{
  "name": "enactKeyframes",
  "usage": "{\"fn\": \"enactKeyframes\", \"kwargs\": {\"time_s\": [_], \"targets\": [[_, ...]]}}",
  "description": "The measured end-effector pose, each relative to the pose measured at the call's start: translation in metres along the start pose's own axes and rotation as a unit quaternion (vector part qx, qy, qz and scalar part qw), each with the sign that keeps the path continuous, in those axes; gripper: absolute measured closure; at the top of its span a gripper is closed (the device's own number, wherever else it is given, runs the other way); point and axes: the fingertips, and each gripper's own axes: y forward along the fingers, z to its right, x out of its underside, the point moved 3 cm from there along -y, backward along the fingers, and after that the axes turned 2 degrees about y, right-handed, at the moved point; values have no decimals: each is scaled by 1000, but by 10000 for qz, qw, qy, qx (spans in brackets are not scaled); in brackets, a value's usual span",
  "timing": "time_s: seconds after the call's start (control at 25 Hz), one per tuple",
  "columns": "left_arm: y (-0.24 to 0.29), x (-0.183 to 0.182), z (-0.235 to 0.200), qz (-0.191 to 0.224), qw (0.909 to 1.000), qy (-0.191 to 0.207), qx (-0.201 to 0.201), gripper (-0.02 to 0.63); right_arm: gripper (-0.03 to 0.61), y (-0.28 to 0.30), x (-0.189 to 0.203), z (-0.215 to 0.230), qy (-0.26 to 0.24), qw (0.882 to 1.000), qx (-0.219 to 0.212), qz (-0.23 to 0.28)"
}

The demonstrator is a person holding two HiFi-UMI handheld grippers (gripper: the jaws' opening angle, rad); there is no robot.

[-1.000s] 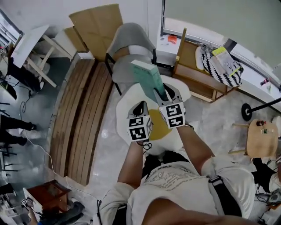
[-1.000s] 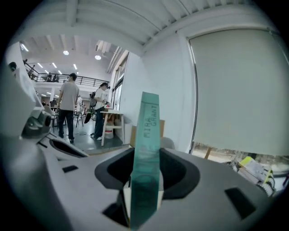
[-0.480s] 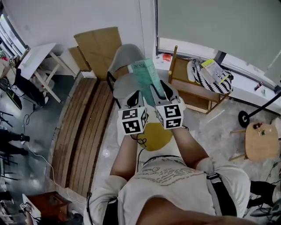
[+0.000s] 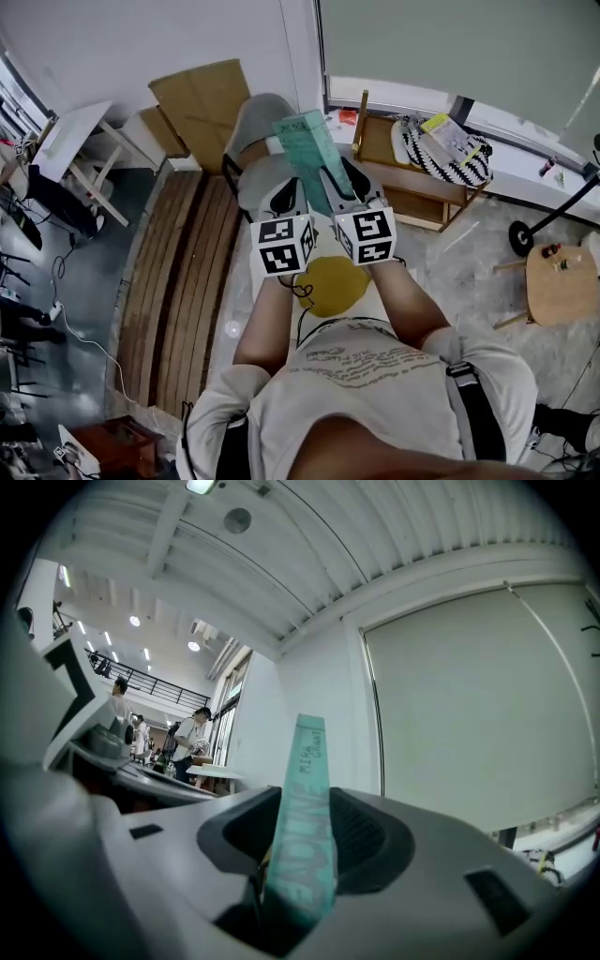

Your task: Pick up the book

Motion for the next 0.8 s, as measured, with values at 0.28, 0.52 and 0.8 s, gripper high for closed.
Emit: {"fn": "enactKeyframes", "kwargs": {"time_s": [0.28, 0.52, 0.8], "targets": [[3, -1, 10, 1, 10000, 51, 20, 594, 397, -7, -7, 11, 4, 10000, 24, 97], [4, -1, 16, 5, 10000, 90, 15, 594, 396, -9, -11, 16, 7, 9998, -7, 175], [10, -3, 24, 6, 10000, 93, -15, 594, 396, -9, -10, 26, 5, 9999, -35, 137]]}}
